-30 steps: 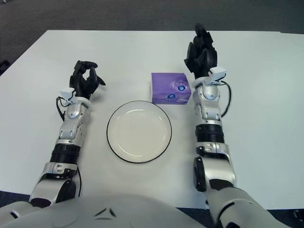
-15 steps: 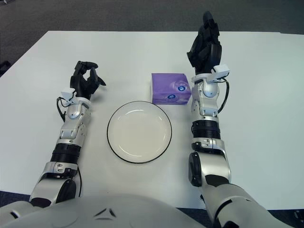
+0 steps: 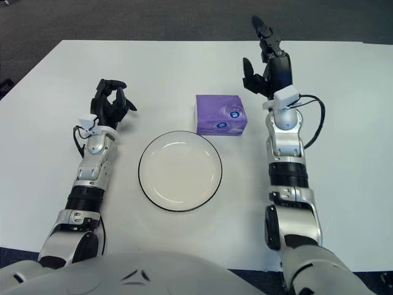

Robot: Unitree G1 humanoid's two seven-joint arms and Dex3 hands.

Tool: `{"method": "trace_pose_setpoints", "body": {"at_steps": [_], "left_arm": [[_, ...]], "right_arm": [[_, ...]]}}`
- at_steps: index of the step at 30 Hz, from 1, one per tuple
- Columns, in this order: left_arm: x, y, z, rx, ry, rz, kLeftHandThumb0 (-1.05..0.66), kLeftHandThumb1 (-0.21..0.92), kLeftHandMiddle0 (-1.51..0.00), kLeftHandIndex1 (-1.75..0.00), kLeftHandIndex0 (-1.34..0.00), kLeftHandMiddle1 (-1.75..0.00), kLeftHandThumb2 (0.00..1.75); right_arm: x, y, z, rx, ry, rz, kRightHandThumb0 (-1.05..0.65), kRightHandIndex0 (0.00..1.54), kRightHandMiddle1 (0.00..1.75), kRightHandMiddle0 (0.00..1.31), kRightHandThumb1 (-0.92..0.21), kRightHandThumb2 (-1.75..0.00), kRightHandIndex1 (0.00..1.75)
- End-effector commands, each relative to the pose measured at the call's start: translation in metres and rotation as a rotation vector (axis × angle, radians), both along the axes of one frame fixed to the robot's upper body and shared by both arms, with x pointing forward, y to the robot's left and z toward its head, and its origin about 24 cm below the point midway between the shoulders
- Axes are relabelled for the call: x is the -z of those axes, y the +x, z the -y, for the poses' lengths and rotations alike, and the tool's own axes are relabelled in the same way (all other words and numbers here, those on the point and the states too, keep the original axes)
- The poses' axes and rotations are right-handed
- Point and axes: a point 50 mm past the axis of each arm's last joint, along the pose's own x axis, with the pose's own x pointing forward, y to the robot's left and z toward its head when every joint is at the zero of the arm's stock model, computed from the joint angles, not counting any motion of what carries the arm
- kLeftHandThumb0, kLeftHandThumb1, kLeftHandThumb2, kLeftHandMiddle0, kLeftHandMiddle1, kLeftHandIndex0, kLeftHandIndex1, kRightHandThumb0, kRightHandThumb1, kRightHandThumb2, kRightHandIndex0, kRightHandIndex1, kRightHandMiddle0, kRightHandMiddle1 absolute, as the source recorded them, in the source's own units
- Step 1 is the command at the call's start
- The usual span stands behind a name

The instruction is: Put the tissue paper into the plate.

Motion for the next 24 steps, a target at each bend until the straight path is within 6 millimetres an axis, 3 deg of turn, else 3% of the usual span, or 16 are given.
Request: {"method": "trace_pose_setpoints", "body": {"at_steps": [1, 8, 14, 24], "left_arm": [[0.0663, -0.0332, 0.0009, -0.021, -0.026, -0.24, -0.36, 0.8, -0.86, -1.75, -0.28, -1.75, 0.68], [0.0664, -0.0322, 0.0013, -0.021, -0.026, -0.242, -0.36, 0.8, -0.86, -1.75, -0.28, -1.75, 0.68], [0.0665, -0.0317, 0.0017, -0.02, -0.028, -0.243, -0.36, 0.8, -0.86, -1.75, -0.28, -1.75, 0.68], [0.0669, -0.0315, 0.002, -0.018, -0.029, -0.242, -0.36, 0.8, -0.86, -1.75, -0.28, -1.75, 0.68]], "right_arm": [[-0.006, -0.0141, -0.0043, 0.0, -0.21, 0.014, -0.68, 0.42, 0.07, 0.33, -0.92, -0.66, 0.01], [-0.0068, -0.021, -0.0046, -0.013, -0.494, -0.04, -0.68, 0.42, 0.06, 0.32, -0.92, -0.63, 0.01], [-0.0064, -0.0211, -0.0043, -0.042, -0.614, -0.087, -0.67, 0.4, 0.05, 0.32, -0.92, -0.57, 0.0], [-0.0088, -0.0234, -0.0071, -0.05, -0.762, -0.126, -0.75, 0.37, 0.03, 0.31, -0.92, -0.65, 0.0]]}}
